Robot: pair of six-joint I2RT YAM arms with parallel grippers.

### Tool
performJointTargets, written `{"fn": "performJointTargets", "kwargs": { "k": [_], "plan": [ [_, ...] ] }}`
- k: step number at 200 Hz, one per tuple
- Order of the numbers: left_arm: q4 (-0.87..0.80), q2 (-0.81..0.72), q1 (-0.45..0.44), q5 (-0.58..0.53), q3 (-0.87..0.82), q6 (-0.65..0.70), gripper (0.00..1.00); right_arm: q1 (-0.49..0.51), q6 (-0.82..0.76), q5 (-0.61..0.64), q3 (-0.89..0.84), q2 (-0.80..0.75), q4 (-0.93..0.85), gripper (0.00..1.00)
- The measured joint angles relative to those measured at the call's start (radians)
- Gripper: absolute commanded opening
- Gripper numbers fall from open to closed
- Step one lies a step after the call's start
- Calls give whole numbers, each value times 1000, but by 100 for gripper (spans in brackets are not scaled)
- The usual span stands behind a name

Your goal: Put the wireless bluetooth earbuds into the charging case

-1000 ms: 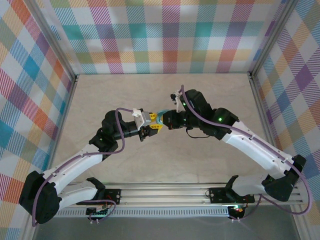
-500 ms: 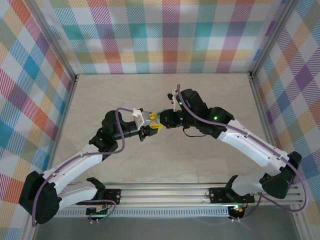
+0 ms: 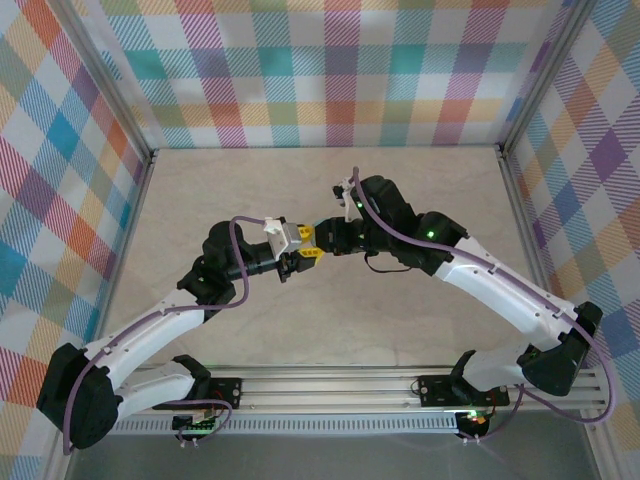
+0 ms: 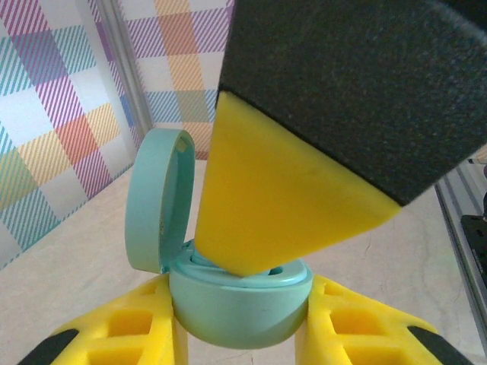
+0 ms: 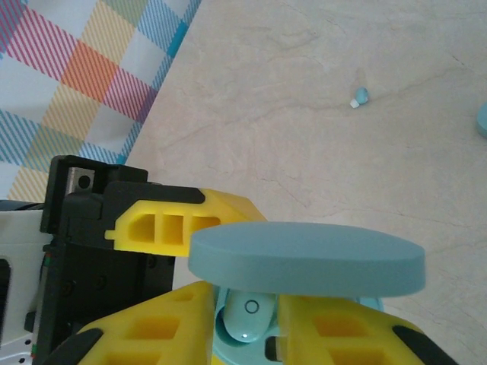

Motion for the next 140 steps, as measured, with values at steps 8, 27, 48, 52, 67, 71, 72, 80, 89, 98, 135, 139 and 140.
{"fn": "performJointTargets", "kwargs": {
  "k": [8, 27, 48, 52, 67, 71, 72, 80, 89, 98, 135, 139, 140],
  "plan": [
    [0, 0, 0, 0, 0, 1, 12, 1, 0, -3, 2, 0, 0, 30],
    [0, -1, -1, 0, 0, 5, 12, 1, 1, -6, 2, 1, -1, 30],
    [-1, -2, -1, 0, 0, 12, 12, 1, 1, -10, 2, 1, 0, 32],
    [-2, -2, -1, 0, 0, 12, 12, 1, 1, -11, 2, 1, 0, 32],
    [-4, -4, -1, 0, 0, 12, 12, 1, 1, -14, 2, 1, 0, 32],
    [-5, -6, -1, -1, 0, 13, 12, 1, 0, -16, 2, 0, 0, 32],
    [-5, -6, -1, -1, 0, 12, 12, 1, 0, -16, 2, 0, 0, 32],
    [-6, -7, -1, -1, 0, 12, 12, 1, 0, -18, 4, 0, 0, 32],
    [-6, -8, -1, -2, 0, 12, 12, 1, 1, -18, 6, 0, 0, 32],
    [-4, -9, -1, -5, 0, 11, 12, 1, 0, -17, 8, -3, 0, 33],
    [1, -10, -3, -13, 0, -5, 12, 5, 0, -17, 15, -20, -5, 35],
    [1, -11, -3, -15, 0, -6, 12, 5, 0, -17, 15, -21, -4, 35],
    [1, -11, -3, -16, 0, -7, 12, 5, 0, -18, 15, -21, -4, 35]
  ]
}}
